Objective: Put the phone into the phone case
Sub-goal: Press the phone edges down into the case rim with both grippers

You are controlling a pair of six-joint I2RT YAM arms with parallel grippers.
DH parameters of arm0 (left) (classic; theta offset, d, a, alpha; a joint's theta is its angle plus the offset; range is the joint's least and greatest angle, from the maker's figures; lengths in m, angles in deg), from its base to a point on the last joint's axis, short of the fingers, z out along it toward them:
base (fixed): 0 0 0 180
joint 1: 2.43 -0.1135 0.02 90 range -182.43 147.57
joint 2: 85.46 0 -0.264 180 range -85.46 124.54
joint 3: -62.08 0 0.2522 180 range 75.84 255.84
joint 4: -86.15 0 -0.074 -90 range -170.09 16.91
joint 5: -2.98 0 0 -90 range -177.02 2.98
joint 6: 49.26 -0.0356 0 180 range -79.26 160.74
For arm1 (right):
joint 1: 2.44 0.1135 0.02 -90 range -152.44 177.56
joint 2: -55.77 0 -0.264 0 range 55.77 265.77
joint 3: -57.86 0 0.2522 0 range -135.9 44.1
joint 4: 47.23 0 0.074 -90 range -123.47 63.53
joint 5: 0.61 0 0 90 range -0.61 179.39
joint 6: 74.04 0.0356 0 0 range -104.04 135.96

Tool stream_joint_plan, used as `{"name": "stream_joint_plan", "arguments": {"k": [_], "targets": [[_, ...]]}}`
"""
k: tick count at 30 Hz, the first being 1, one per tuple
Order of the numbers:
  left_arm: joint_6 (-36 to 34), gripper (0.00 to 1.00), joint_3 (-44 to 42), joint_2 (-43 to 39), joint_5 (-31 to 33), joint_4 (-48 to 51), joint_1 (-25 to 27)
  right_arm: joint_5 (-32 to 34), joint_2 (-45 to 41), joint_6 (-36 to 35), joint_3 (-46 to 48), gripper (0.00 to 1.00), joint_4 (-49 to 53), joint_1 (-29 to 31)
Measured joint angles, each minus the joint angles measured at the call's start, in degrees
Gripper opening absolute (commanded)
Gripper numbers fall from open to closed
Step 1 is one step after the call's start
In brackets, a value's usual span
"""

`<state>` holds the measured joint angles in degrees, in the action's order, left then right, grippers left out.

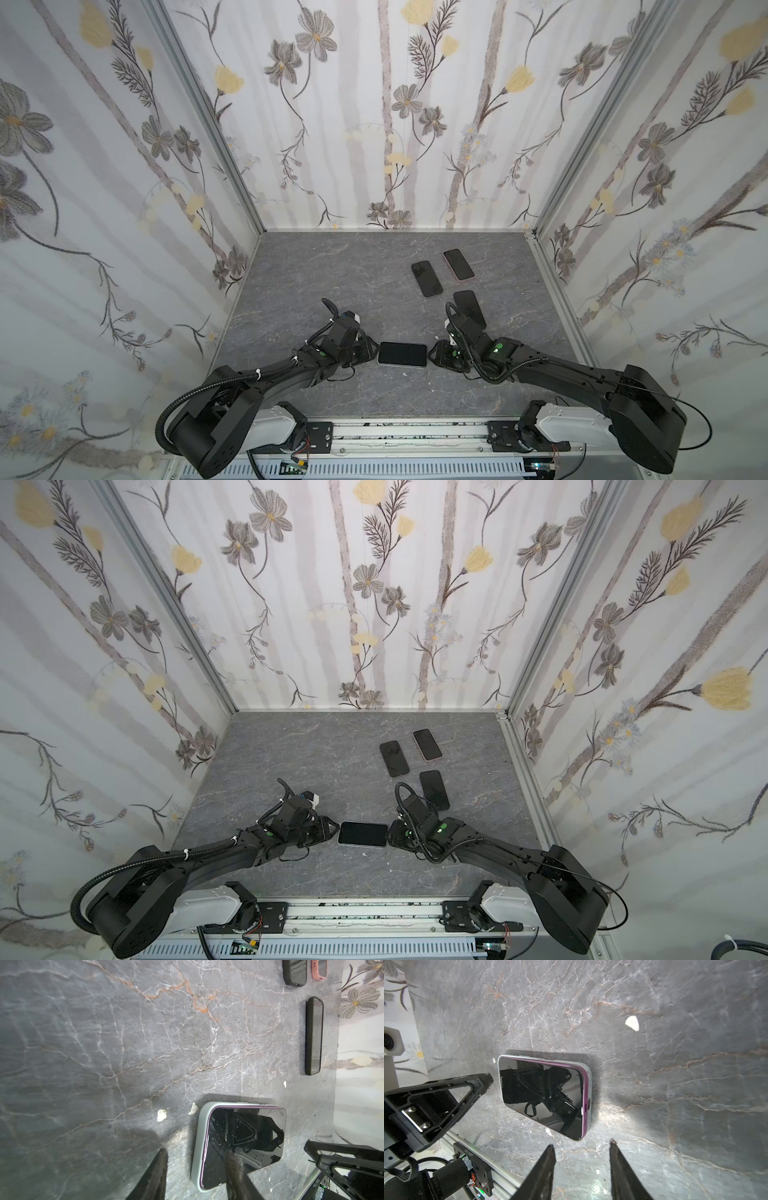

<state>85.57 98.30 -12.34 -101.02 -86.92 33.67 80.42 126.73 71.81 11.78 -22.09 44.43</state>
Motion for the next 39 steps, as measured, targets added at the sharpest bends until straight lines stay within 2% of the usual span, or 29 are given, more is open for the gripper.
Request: {"name": "stream_joint_plan", "arguments": {"k": [4, 12, 15, 21, 23, 24, 27, 33, 39], "targets": [[-1.0, 0.34, 0.7, 2.6, -2.0, -0.2, 0.1, -1.1, 3.8, -1.6, -0.4, 0.32, -1.7, -2.2], [-1.4, 0.21, 1.5, 6.0, -5.2, -2.5, 0.6, -5.7, 10.9, -3.5, -2.5, 0.18, -7.7, -2.6], [-1.4, 0.21, 1.5, 6.2, -5.1, -2.6, 0.7, -5.9, 12.6, -3.8, -2.5, 0.14, -8.1, -2.6], [-1.3, 0.19, 0.7, 6.0, -4.5, -3.9, 1.3, -6.1, 13.2, -3.4, -2.5, 0.15, -9.0, -2.4], [-1.3, 0.18, 0.3, 5.9, -4.1, -4.3, 1.4, -6.1, 13.2, -3.4, -2.4, 0.2, -9.2, -2.4], [-1.3, 0.17, 0.2, 5.9, -3.8, -4.5, 1.4, -6.1, 13.2, -3.4, -2.3, 0.27, -9.2, -2.4], [-1.3, 0.16, 0.0, 5.9, -3.2, -4.9, 1.6, -5.9, 12.7, -4.1, -2.7, 0.3, -7.8, -2.1], [-1.3, 0.16, -0.4, 5.7, -2.0, -5.0, 1.9, -4.8, 9.3, -5.3, -3.1, 0.23, -3.4, -1.8], [-1.4, 0.15, -0.4, 5.6, -1.4, -5.0, 1.9, -4.9, 10.3, -5.4, -2.8, 0.13, -2.0, -0.7]]}}
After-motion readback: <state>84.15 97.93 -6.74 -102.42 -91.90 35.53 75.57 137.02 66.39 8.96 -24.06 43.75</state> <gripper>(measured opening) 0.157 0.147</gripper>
